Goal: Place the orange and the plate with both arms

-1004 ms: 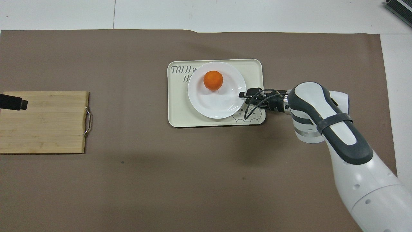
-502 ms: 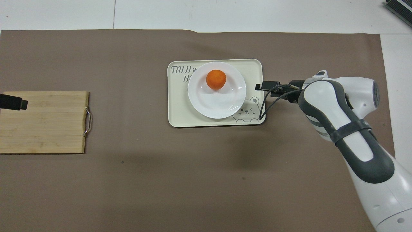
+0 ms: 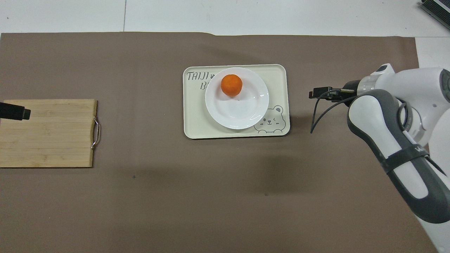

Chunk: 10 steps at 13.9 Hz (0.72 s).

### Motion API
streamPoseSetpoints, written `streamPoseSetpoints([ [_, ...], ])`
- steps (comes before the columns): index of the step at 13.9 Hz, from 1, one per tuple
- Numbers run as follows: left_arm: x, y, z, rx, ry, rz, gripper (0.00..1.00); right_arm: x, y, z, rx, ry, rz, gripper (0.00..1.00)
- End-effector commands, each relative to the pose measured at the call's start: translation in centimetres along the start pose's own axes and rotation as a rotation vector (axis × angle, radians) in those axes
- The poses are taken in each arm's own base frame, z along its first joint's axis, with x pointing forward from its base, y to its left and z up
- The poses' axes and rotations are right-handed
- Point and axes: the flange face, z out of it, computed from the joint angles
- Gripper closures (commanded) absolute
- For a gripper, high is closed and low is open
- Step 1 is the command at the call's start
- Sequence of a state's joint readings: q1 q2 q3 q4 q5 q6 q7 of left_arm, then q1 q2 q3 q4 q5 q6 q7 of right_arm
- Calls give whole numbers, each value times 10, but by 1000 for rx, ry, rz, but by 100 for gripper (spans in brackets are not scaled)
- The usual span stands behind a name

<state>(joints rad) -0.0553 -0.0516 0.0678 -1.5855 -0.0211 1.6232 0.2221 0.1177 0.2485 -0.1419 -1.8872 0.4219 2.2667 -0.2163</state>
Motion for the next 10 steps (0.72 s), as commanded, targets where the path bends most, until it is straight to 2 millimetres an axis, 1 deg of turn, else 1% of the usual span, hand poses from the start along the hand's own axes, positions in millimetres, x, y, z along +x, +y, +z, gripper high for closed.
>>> streamPoseSetpoints([
  [1,1,-3,-6,12,2,4,0,-9,29,-50,-124,-53,-53,0],
  [2,1,-2,-6,12,2,4,0,-13,37,-68,-176,-81,-77,0],
  [3,1,-2,-6,12,2,4,0,-16,47,-91,-235,-112,-91,0],
  [4,1,-2,-6,14,1,4,0,-20,53,-113,-279,-151,-86,0],
  [5,1,-2,-6,12,2,4,0,-23,54,-135,-313,-173,-54,0],
  [7,1,-2,-6,14,3,4,0,-31,44,-174,-347,-182,-4,0],
  [8,2,-2,-6,13,3,4,0,-38,34,-192,-343,-176,-8,0],
  [10,1,-2,-6,13,3,4,0,-46,19,-223,-338,-172,-17,0],
])
